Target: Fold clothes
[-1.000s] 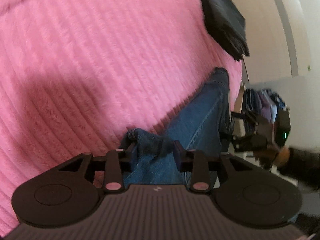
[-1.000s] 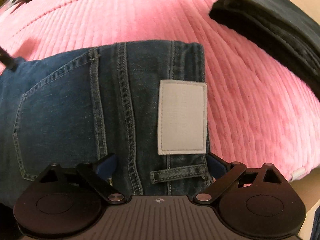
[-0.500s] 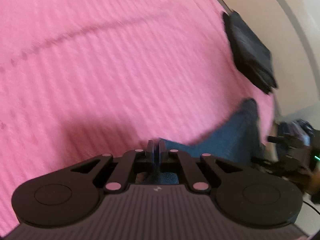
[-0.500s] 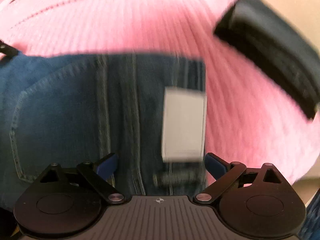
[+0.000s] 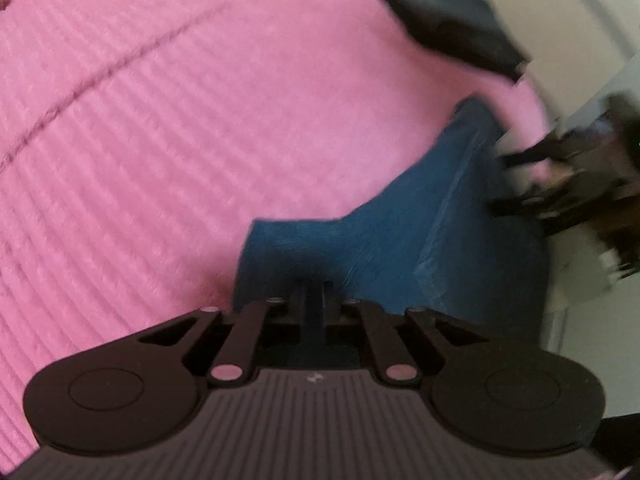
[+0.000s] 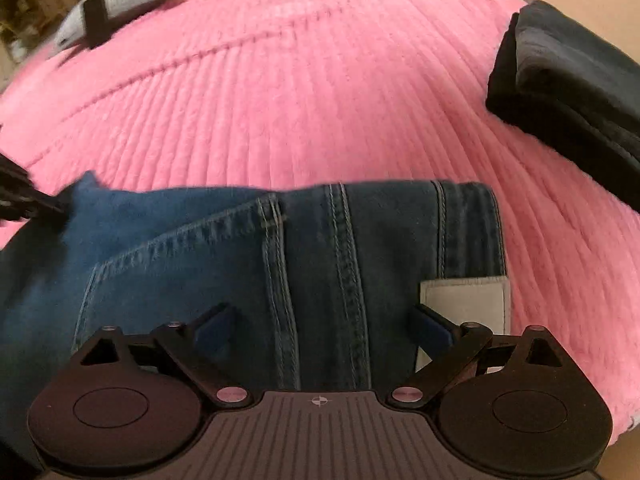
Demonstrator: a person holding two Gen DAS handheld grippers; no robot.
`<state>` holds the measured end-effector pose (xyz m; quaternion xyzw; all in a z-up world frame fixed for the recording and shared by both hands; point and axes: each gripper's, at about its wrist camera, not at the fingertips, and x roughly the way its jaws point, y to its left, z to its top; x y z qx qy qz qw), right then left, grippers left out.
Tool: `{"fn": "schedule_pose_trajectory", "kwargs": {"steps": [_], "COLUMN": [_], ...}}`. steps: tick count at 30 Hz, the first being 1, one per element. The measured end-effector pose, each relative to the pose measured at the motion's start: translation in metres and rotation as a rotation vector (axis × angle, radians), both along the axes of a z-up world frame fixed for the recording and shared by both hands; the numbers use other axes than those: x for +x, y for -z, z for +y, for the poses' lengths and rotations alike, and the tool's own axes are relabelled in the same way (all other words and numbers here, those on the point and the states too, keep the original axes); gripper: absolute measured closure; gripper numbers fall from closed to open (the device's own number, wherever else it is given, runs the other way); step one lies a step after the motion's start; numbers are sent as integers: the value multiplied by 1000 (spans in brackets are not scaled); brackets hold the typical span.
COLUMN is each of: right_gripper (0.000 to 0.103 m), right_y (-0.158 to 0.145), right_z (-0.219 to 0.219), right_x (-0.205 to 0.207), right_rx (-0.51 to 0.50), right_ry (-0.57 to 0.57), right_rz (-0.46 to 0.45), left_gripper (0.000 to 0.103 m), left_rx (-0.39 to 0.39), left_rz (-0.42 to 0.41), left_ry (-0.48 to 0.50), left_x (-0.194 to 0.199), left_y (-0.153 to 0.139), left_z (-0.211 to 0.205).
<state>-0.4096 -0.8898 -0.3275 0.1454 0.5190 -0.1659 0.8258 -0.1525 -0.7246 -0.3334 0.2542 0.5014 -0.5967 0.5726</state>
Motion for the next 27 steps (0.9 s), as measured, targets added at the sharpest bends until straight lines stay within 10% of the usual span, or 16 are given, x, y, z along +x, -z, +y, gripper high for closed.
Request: {"fn": "schedule_pose_trajectory", "kwargs": {"steps": [7, 18, 27], "right_gripper": [6, 6, 6], "right_y": [-5, -30, -27], "right_z": [34, 177, 294], "right_x": [-46, -73, -14], "right_rx": [-41, -39, -79], "right_ry": [157, 544, 197], "right_rz": [43, -23, -134], "left_gripper": [97, 88, 86], "left_rx": [-36, -6, 25], "left_rz": [-18, -126, -220], "left_ry": [-52, 19, -188], "left_x": [-4, 1, 18], "left_y": [-19, -43, -28], "left_z": [52, 255, 384]}}
